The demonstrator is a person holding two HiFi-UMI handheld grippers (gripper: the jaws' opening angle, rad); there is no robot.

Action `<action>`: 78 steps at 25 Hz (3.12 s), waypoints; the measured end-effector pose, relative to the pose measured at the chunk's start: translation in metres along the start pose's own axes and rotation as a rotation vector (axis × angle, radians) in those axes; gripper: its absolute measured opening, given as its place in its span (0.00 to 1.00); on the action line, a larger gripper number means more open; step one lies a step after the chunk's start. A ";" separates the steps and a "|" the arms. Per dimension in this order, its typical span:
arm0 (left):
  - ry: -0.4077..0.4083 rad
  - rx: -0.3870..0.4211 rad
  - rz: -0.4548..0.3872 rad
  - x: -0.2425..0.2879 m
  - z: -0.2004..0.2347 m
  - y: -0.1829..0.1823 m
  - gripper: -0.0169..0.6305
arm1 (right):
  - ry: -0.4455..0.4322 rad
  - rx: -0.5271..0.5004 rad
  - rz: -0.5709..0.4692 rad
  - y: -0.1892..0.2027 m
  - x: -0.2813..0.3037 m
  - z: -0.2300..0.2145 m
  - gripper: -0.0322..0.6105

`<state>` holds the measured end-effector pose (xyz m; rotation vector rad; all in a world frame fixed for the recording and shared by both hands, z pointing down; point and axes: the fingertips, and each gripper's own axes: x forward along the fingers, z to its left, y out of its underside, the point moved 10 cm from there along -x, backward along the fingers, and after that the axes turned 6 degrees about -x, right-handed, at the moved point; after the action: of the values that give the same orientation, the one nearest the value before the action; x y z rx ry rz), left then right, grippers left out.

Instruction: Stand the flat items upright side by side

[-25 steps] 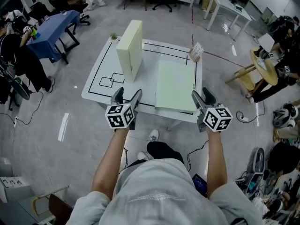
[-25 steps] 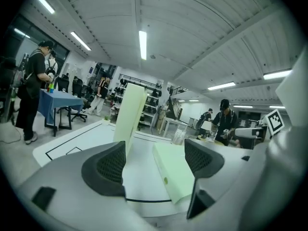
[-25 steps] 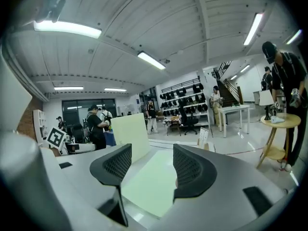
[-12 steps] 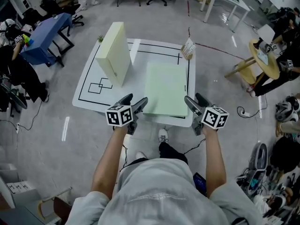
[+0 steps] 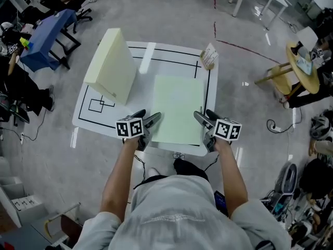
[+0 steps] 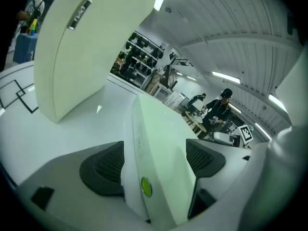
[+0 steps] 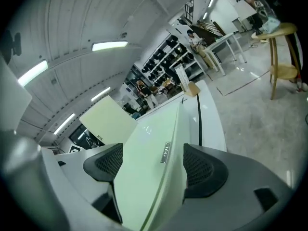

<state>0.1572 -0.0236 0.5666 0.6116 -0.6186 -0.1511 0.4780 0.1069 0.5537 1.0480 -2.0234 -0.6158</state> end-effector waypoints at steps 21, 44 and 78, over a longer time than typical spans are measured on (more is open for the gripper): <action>0.133 -0.101 0.135 0.048 0.009 0.000 0.65 | -0.053 -0.046 0.272 0.001 0.052 -0.030 0.68; 0.244 -0.002 0.028 0.043 -0.001 0.005 0.66 | -0.211 -0.314 -0.024 -0.007 0.024 -0.026 0.73; 0.553 0.077 0.045 0.048 -0.009 -0.015 0.67 | -0.589 -0.290 0.072 -0.042 0.044 -0.020 0.65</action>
<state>0.2017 -0.0465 0.5758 0.6777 -0.1028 0.0858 0.4971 0.0456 0.5545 0.6610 -2.3514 -1.2488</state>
